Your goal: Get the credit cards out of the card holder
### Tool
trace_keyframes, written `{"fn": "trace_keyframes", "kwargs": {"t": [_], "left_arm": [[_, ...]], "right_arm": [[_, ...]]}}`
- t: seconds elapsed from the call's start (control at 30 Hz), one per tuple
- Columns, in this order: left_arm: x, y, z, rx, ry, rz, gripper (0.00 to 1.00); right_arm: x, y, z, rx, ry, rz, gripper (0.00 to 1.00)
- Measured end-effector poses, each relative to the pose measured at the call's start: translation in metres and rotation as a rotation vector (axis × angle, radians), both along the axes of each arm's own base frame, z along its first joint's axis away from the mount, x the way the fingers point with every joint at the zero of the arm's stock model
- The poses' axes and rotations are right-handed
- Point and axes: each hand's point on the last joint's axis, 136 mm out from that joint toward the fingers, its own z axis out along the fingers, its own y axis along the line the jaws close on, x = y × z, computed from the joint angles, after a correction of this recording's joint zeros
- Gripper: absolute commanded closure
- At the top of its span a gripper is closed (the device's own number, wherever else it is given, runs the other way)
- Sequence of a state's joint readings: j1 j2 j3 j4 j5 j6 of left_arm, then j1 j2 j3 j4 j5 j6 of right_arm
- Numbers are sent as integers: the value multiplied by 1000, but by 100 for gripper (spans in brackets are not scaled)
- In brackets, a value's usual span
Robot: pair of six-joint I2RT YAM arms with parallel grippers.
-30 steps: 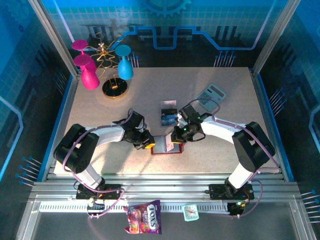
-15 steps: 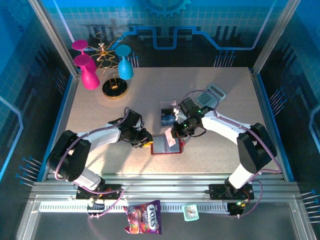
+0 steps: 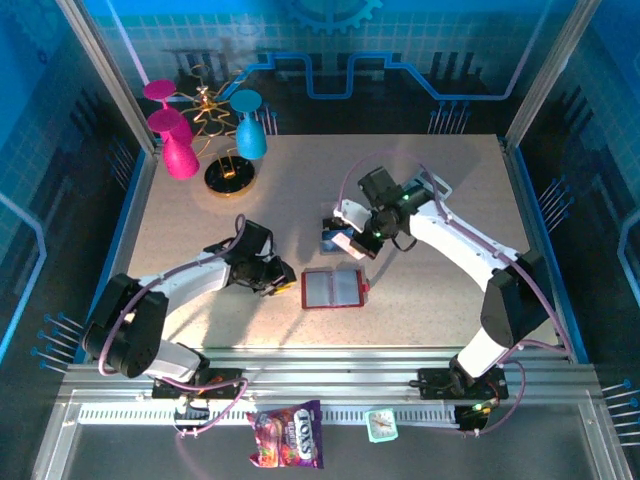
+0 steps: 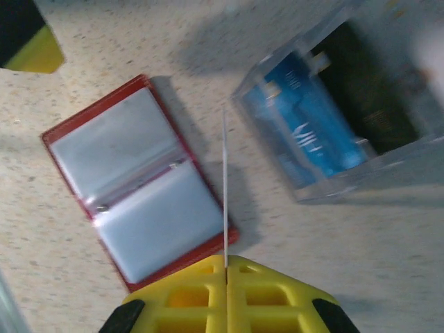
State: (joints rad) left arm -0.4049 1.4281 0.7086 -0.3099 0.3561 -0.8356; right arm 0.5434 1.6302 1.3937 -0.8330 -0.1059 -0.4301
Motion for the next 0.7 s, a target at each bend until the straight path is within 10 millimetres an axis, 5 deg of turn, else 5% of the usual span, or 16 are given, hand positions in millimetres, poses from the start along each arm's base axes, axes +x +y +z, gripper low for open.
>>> {"fn": "trace_keyframes", "kwargs": {"t": [0.2,0.7], "left_arm": [[3,12,7,13,-30,31,75],[-6,42,-3,49,0,100,71]], "right_arm": [[51,-6,33,-83,-152,120,100],[122,15,-1,-274,-138,342,100]]}}
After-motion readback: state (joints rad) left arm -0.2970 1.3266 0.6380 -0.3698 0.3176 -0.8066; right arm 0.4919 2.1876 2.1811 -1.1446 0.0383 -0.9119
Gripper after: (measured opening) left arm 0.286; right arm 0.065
